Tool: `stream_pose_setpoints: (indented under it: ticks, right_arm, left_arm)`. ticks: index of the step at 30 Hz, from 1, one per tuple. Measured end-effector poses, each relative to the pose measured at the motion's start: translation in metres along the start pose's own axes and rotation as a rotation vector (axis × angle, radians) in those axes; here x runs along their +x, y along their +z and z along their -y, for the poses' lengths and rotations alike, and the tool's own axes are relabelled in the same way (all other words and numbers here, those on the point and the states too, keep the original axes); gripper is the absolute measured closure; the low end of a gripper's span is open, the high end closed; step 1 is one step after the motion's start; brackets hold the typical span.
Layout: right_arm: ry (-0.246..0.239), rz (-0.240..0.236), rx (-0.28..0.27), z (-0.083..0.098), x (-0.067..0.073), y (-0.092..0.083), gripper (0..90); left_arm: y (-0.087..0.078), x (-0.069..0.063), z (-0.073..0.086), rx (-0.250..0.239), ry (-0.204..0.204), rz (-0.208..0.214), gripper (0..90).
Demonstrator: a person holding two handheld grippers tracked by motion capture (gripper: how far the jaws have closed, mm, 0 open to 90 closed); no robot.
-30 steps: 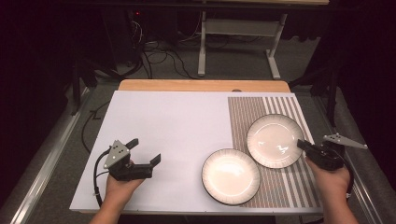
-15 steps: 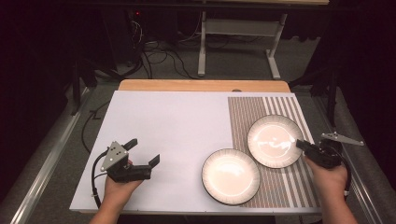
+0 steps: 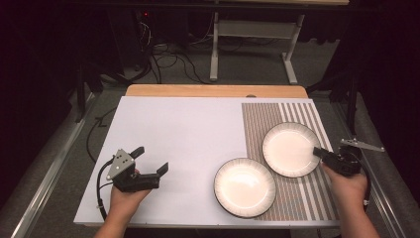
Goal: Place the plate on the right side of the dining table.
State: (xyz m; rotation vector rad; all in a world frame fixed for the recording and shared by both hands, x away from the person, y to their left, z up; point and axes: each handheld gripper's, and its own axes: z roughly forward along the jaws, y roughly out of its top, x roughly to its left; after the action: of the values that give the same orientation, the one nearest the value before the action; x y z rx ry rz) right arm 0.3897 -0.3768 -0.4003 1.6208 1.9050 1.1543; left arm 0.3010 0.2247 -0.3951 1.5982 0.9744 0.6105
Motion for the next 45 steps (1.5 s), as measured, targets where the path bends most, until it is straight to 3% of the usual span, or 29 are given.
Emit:
stream_pose_setpoints:
  ticks: [5,9,17,22,26,27,28,31,33,37,38,39,42,43,45]
  right_arm:
    - [0.032,0.002,0.01,-0.001,-0.003,0.005,82.2]
    - [0.022,0.026,0.016,-0.001,-0.004,0.008,82.1]
    - [0.034,0.074,0.055,0.001,-0.006,0.018,80.7]
    - [0.032,0.081,0.06,0.002,-0.008,0.018,79.9]
    - [-0.005,0.071,0.046,0.002,-0.005,0.017,65.9]
    - [-0.005,0.071,0.046,0.002,-0.005,0.017,65.9]
    - [-0.025,0.073,0.014,0.001,-0.001,0.012,58.7]
    - [-0.062,0.071,-0.026,0.0,0.004,0.006,52.5]
    - [-0.133,0.068,-0.096,0.0,0.015,-0.003,44.4]
    - [-0.184,0.023,-0.129,0.001,0.029,-0.01,36.5]
    - [-0.23,0.006,-0.149,0.001,0.044,-0.014,30.6]
    - [-0.23,0.006,-0.149,0.001,0.044,-0.014,30.6]
    - [-0.282,-0.063,-0.177,0.004,0.07,-0.02,21.0]
    - [-0.282,-0.063,-0.177,0.004,0.07,-0.02,21.0]
    - [-0.317,-0.118,-0.179,0.009,0.09,-0.021,14.9]
  left_arm:
    - [0.0,0.005,0.0,0.0,-0.013,-0.016,0.2]
    - [0.001,0.007,-0.001,-0.002,-0.011,-0.021,0.2]
    - [0.0,0.006,-0.002,-0.008,0.019,-0.036,0.2]
    - [-0.002,0.006,-0.002,-0.009,0.026,-0.041,0.2]
    - [-0.002,0.005,-0.002,-0.007,0.037,-0.042,0.2]
    - [-0.002,0.004,-0.002,-0.007,0.039,-0.041,0.2]
    - [-0.002,0.004,-0.002,-0.007,0.047,-0.043,0.2]
    - [-0.002,0.003,-0.002,-0.001,0.056,-0.041,0.1]
    - [-0.003,0.002,-0.002,-0.002,0.06,-0.038,0.2]
    - [-0.004,0.0,-0.003,-0.006,0.064,-0.031,0.2]
    - [-0.005,0.0,-0.003,-0.009,0.065,-0.024,0.2]
    - [-0.005,0.0,-0.003,-0.009,0.065,-0.024,0.1]
    - [-0.006,-0.001,-0.003,-0.009,0.063,-0.02,0.2]
    - [-0.006,-0.001,-0.003,-0.009,0.063,-0.02,0.2]
    - [-0.006,-0.002,-0.004,-0.009,0.068,-0.02,0.2]
